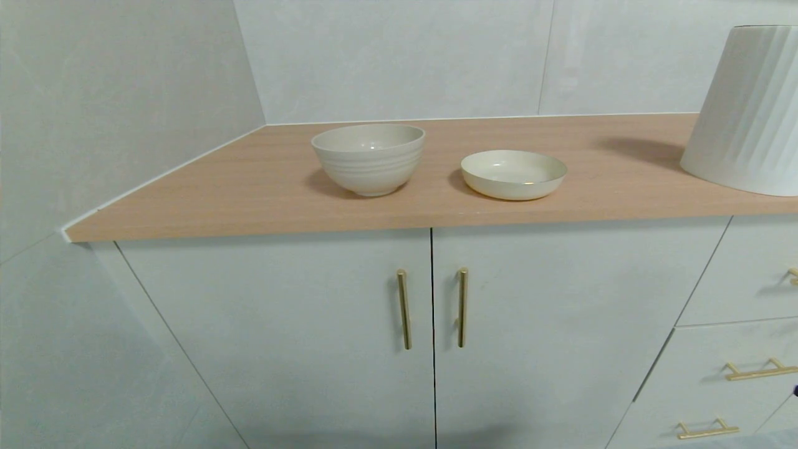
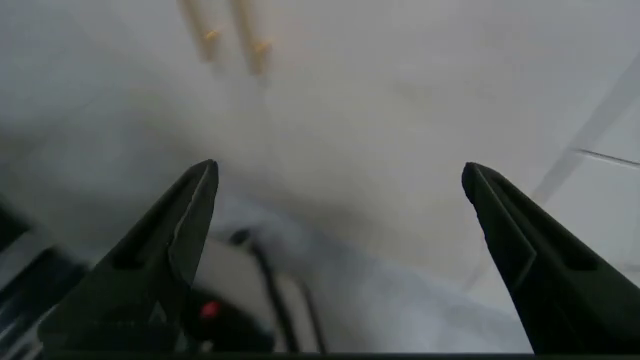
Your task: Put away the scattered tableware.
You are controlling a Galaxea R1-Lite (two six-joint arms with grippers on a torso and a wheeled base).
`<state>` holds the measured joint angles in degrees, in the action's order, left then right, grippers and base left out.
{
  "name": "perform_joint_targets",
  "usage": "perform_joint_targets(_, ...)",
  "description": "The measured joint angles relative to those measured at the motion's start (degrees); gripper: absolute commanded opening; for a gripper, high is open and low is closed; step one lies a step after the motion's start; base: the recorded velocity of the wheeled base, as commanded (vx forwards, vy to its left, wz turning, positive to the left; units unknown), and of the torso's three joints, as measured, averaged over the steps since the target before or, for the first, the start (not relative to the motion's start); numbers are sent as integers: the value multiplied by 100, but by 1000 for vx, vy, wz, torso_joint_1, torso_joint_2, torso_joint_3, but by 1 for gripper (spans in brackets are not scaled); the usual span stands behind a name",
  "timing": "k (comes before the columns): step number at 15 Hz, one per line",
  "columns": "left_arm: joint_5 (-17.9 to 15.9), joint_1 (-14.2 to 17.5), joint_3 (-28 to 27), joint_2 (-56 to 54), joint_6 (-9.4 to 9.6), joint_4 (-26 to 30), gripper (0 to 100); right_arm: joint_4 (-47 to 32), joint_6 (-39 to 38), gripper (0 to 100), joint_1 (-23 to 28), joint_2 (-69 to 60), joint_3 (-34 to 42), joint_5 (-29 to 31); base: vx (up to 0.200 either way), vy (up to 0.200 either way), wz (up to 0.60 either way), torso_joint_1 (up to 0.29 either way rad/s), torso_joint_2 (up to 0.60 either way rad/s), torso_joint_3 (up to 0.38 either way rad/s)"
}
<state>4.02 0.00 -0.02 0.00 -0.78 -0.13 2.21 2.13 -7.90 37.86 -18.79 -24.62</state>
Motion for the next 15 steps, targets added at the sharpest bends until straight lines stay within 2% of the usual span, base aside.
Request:
perform_joint_targets(5,-1,0,0,0,0,-2,100,797,-221,100,-1250,2404,-874,-140,0,0,0,0,0,0)
perform_joint_targets(9,0,0,2,0,2,-2,100,1325,-1005,100,-2327,4028,-1994,-151,0,0,0,0,0,0)
perform_joint_targets(11,-1,0,2,0,2,-2,100,1698,-1269,100,-2587,4667,-2344,-149,0,0,0,0,0,0)
perform_joint_targets(15,-1,0,2,0,0,-2,100,2338,-1329,100,-2760,5595,-2622,32,0,0,0,0,0,0)
